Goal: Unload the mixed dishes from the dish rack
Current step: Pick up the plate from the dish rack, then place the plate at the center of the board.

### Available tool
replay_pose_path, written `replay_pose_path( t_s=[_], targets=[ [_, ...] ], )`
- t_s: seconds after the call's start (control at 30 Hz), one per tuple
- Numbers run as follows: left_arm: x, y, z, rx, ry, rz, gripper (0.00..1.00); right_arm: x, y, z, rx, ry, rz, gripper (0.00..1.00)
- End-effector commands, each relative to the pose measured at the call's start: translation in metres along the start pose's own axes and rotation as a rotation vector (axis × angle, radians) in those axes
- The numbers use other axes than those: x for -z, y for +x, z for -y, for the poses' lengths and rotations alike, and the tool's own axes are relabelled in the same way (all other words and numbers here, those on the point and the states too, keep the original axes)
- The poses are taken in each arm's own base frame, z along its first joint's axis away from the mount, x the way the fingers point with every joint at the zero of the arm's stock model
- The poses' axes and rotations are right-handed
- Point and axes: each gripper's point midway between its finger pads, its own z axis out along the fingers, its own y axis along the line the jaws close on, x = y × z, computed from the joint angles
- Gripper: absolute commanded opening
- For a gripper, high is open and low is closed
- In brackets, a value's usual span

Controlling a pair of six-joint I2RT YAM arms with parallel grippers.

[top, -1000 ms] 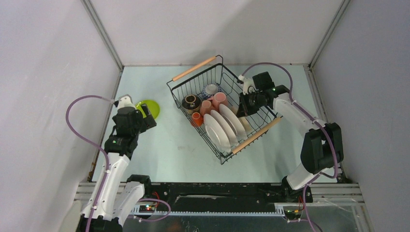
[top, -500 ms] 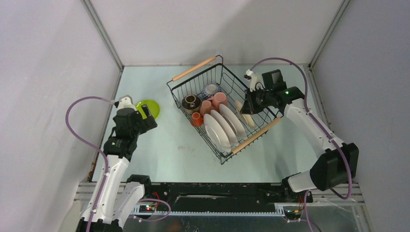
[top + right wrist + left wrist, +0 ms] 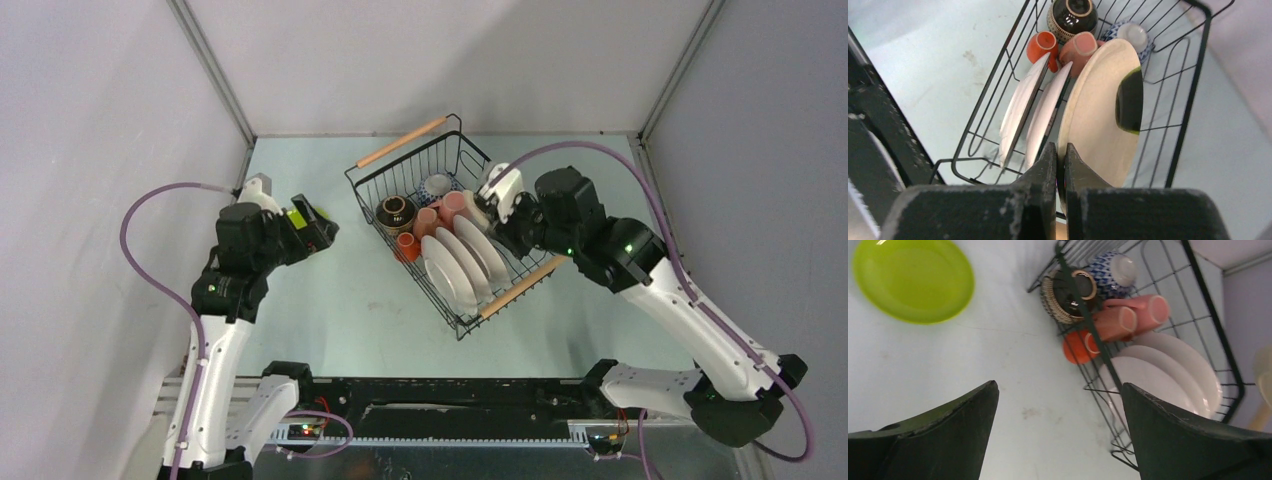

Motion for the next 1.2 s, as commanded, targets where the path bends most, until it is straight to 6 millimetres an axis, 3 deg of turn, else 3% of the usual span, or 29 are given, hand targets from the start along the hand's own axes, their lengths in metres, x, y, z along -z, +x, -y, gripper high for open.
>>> replay_pose_path(
  t_s=[0.0, 0.2, 0.3, 0.63, 0.93, 1.0, 1.17],
  targets=[
    [0.016, -0.004, 0.043, 0.061, 0.181, -0.052, 0.99, 0.022, -0.039, 0.009, 0.251, 0.16, 0.101, 0.0],
    [0.029, -0.011, 0.081, 0.135, 0.372, -0.075, 0.99, 0.015, -0.056, -0.033, 0.507, 0.187, 0.112, 0.0],
    [0.036, -0.014, 0.094, 0.166, 0.434, -0.08, 0.99, 0.006, -0.056, -0.041, 0.626, 0.237, 0.073, 0.0],
    [0.049, -0.01, 0.118, 0.218, 0.559, -0.112, 0.97, -0.041, -0.06, -0.091, 0.836, 0.251, 0.035, 0.0],
    [0.042, 0.01, 0.123, 0.225, 0.57, -0.159, 0.93, -0.063, -0.065, -0.122, 0.919, 0.241, 0.059, 0.0],
    [0.04, 0.015, 0.123, 0.222, 0.565, -0.168, 0.89, -0.066, -0.068, -0.128, 0.927, 0.244, 0.073, 0.0],
    [0.036, 0.022, 0.124, 0.205, 0.56, -0.173, 0.65, -0.073, -0.069, -0.138, 0.955, 0.246, 0.082, 0.0]
  ],
)
